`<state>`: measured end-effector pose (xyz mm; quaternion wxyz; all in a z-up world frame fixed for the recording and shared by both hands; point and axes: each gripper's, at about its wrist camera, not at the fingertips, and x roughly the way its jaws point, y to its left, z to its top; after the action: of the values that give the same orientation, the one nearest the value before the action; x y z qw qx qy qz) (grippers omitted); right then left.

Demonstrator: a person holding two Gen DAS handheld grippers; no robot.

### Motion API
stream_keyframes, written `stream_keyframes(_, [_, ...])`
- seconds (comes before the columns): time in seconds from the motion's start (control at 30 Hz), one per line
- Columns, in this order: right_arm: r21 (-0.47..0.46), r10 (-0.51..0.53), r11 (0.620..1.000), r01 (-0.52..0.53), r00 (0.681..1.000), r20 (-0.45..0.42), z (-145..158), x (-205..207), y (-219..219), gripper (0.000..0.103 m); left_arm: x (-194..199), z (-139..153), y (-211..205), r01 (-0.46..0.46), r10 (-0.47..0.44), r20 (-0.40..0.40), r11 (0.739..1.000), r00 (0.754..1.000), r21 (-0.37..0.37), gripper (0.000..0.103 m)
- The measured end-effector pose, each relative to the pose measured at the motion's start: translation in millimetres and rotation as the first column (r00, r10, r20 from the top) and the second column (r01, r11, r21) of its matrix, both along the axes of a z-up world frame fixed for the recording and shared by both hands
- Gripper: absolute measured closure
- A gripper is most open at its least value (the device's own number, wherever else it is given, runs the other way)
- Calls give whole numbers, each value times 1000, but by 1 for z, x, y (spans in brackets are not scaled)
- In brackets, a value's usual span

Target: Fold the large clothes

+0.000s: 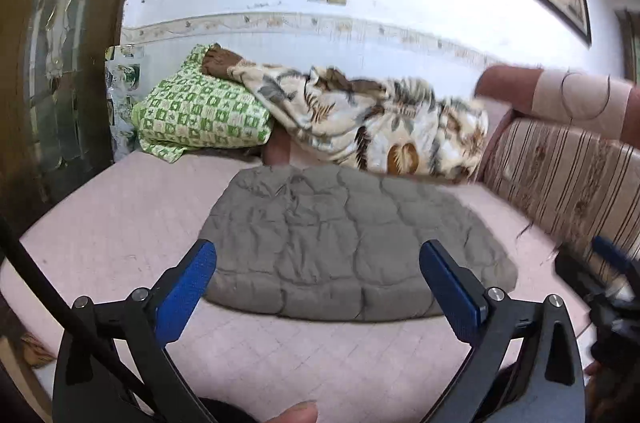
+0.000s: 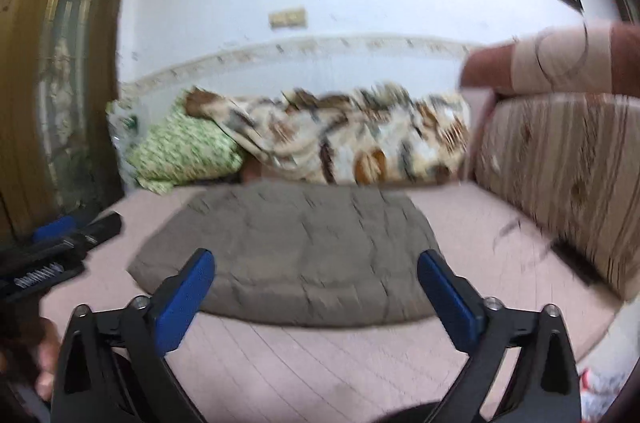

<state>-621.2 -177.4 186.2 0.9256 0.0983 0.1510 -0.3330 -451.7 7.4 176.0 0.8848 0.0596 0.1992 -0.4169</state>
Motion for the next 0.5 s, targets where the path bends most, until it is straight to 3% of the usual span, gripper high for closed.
stream_keyframes(0.07, [11,30,999,-30,1000,-2,7,5,5,0,3,-10,-5,-10,11,-16,999,1000,48,2])
stream_keyframes(0.2, [74,51,996,-47,997,-60,-10,19,6,0,12,-40,-5,-13,27,-123,994,992,112,2])
stream_keyframes(0.3, [118,70,991,-56,990,-120,-24,28,8,0,9,-59,-5,-36,60,-117,980,991,195,2])
stream_keyframes(0.5, [98,79,993,-66,988,-134,-26,29,17,0,18,-69,0,-59,92,-141,972,986,226,2])
